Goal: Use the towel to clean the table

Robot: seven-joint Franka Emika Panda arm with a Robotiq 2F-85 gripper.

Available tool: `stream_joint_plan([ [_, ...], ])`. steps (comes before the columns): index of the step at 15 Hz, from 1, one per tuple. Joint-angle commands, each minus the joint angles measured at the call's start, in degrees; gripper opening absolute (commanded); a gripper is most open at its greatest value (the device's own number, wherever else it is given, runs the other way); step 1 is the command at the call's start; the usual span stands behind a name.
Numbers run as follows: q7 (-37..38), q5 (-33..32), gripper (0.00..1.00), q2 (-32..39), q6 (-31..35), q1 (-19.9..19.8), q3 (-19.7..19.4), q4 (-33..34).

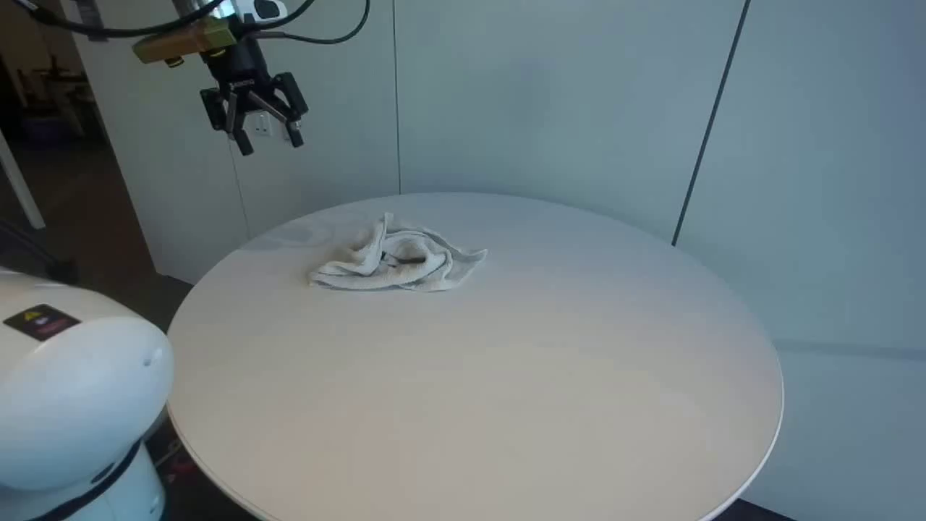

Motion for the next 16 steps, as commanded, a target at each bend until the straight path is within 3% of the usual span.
stream_joint_plan([
  [1,0.64,-0.73,1.00,0.30,-0.17,1.63,-1.32,0.37],
  [6,0.64,-0.73,1.00,0.02,-0.18,1.62,-1.30,0.88],
  [9,6.79,-7.47,1.00,-2.18,-5.59,-1.28,0.26,1.83],
  [13,9.90,-12.82,1.00,-3.89,-11.11,-4.26,-4.27,2.28],
  [16,7.18,-12.05,1.00,-0.43,-7.36,-5.97,-9.77,2.63],
])
